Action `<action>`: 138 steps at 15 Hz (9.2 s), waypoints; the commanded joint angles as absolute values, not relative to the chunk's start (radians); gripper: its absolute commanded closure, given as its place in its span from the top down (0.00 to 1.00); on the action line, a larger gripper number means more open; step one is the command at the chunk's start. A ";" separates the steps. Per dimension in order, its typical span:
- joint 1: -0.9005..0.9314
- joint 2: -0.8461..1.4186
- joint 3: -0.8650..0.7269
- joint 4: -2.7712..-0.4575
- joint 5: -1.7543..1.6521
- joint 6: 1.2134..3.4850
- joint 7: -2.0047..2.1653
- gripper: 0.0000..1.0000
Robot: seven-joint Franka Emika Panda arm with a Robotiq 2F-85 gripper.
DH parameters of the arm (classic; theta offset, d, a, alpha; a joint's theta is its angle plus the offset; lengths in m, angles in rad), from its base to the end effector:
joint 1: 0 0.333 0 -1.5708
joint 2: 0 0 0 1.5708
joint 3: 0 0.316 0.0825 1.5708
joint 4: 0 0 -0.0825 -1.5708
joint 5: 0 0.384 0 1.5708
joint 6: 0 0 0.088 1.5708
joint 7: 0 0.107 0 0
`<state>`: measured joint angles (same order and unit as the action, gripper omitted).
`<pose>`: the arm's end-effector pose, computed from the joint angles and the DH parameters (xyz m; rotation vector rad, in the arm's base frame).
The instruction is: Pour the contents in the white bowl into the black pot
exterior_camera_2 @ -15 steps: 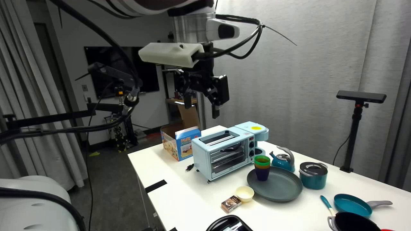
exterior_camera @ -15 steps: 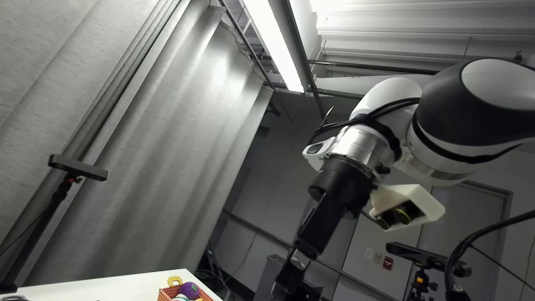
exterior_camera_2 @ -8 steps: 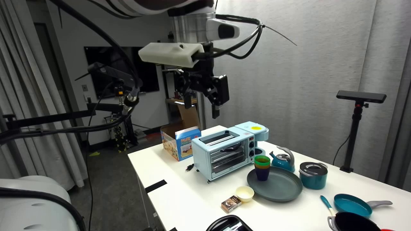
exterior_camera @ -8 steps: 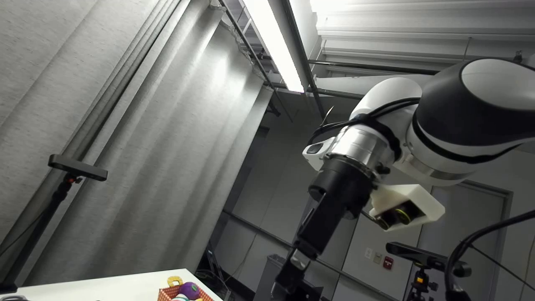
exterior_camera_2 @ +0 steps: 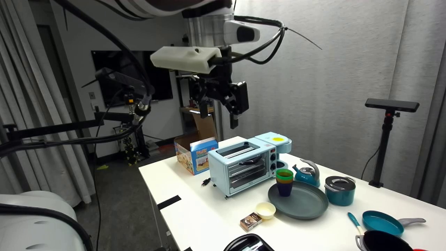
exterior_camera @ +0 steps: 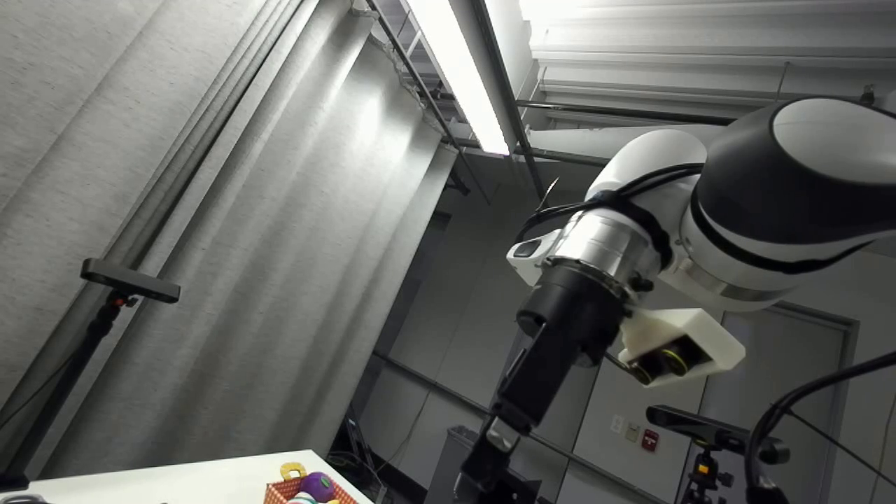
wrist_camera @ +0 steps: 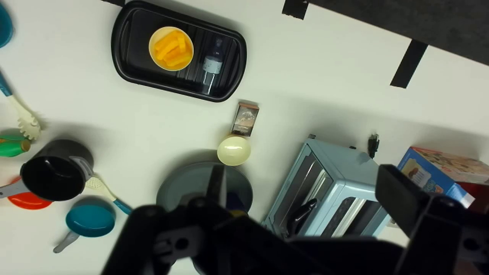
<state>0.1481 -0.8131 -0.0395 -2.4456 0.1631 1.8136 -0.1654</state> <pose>0.3184 0.0451 0.5806 -2.9187 -0.3798 -0.2726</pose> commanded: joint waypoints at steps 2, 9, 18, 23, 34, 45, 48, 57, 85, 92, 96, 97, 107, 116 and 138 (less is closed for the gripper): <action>0.135 -0.812 -0.031 -2.443 0.171 1.811 -0.172 1.00; 0.135 -0.812 -0.031 -2.443 0.171 1.811 -0.172 1.00; 0.135 -0.812 -0.031 -2.443 0.171 1.811 -0.172 1.00; 0.117 -0.563 -0.070 -2.217 0.150 1.843 -0.193 1.00; 0.031 -0.160 -0.090 -1.859 0.136 1.786 -0.202 1.00; 0.013 -0.155 -0.089 -1.895 0.111 1.783 -0.196 1.00; -0.003 -0.194 -0.091 -1.974 0.084 1.784 -0.185 1.00; -0.037 -0.215 -0.098 -2.161 -0.011 1.799 -0.177 1.00; -0.058 -0.072 -0.113 -2.241 -0.004 1.834 -0.204 1.00; -0.040 -0.023 -0.072 -2.326 -0.006 1.831 -0.235 1.00; -0.025 -0.018 -0.040 -2.378 0.031 1.848 -0.283 1.00; -0.022 -0.018 -0.034 -2.388 0.042 1.851 -0.296 1.00; -0.006 -0.008 -0.002 -2.430 0.060 1.847 -0.351 1.00; -0.005 -0.008 0.000 -2.431 0.061 1.847 -0.352 1.00; -0.005 -0.008 0.000 -2.431 0.061 1.847 -0.352 1.00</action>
<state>-0.0070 -0.0082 0.0021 -2.4320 0.0605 1.8485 -0.3528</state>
